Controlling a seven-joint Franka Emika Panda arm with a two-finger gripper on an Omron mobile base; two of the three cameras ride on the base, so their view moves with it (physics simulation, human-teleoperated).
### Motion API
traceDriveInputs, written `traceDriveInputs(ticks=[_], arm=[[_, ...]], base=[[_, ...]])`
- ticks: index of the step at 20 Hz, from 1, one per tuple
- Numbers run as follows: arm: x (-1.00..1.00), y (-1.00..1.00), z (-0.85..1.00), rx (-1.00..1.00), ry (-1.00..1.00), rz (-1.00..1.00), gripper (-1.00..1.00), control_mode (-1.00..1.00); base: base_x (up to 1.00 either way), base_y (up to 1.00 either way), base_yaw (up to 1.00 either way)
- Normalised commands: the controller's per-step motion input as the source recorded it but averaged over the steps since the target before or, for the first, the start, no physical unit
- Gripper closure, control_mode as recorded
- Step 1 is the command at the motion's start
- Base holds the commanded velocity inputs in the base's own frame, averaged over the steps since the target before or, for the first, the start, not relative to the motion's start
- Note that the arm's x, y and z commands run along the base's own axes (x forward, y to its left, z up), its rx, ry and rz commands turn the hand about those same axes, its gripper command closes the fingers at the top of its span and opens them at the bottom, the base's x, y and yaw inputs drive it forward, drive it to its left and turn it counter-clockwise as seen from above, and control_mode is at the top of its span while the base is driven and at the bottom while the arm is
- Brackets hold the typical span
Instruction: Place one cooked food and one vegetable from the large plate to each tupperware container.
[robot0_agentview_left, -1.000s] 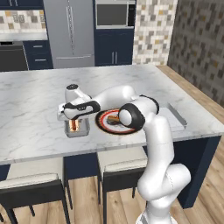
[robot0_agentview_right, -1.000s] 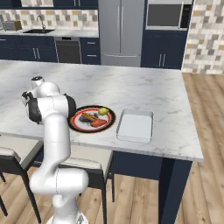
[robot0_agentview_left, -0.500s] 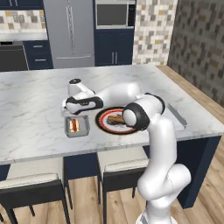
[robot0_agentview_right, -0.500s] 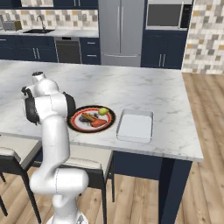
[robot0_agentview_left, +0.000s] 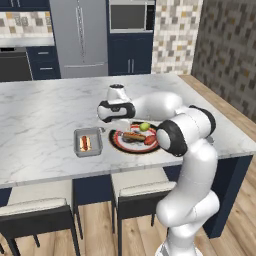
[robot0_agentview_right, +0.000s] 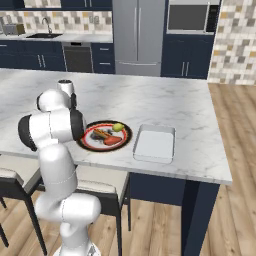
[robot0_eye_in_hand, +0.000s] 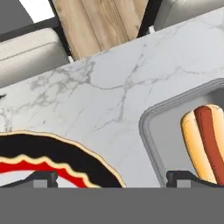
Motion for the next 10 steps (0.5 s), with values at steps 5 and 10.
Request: traceDriveInputs(ticks=[5, 10], arm=[[-0.05, -1.0, 0.01, 0.0, 0.0, -0.43, -1.0, -1.0], [0.01, -1.0, 0.04, 0.01, 0.03, -0.41, -1.0, -1.0]], base=[[0.0, 0.0, 0.0], [0.0, 0.0, 0.0]])
